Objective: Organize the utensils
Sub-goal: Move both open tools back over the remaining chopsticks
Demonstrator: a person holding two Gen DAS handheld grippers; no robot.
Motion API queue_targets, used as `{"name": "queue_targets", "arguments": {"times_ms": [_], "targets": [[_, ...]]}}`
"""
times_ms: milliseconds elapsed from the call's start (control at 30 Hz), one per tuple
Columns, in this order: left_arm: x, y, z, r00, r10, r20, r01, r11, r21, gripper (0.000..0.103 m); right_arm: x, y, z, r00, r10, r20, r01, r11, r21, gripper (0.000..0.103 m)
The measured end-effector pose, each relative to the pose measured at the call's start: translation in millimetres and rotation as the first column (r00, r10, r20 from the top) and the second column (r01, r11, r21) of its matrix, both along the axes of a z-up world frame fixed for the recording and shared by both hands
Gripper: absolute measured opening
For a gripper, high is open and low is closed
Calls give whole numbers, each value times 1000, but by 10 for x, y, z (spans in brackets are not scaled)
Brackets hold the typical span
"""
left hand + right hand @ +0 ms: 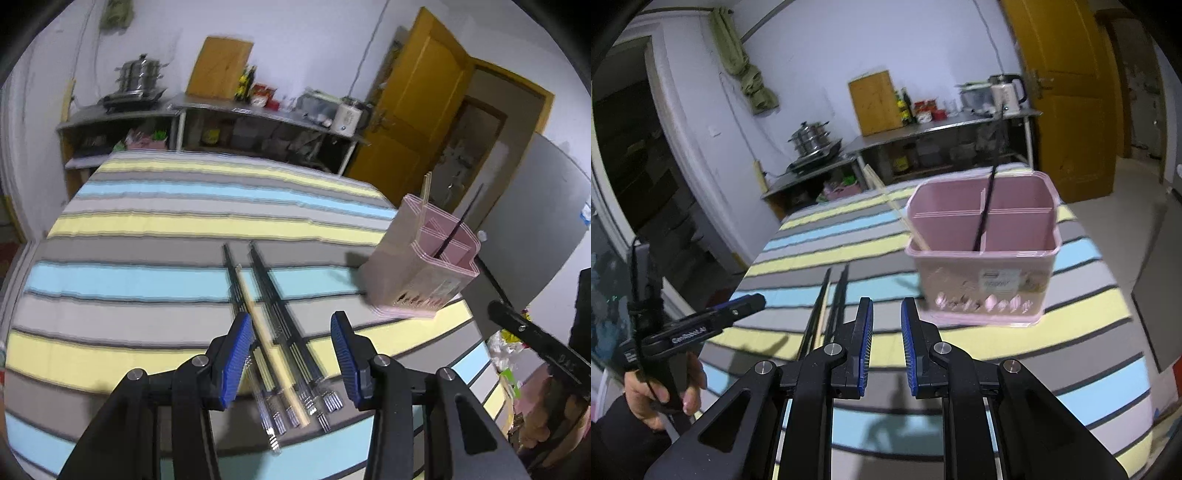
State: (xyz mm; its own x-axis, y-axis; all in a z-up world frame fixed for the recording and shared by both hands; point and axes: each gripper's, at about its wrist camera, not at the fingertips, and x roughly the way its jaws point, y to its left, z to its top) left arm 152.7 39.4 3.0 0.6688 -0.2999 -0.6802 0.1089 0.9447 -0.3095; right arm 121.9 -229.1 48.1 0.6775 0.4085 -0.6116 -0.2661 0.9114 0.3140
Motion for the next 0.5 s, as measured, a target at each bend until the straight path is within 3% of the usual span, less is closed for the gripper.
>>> {"name": "queue_targets", "arguments": {"times_ms": [300, 500], "targets": [[-46, 161, -396, 997, 41, -62, -38, 998, 44, 44, -56, 291, -281, 994, 82, -79, -82, 997, 3, 16], [182, 134, -568, 995, 58, -85, -52, 996, 73, 43, 51, 547, -443, 983, 134, -126, -138, 990, -25, 16]]}}
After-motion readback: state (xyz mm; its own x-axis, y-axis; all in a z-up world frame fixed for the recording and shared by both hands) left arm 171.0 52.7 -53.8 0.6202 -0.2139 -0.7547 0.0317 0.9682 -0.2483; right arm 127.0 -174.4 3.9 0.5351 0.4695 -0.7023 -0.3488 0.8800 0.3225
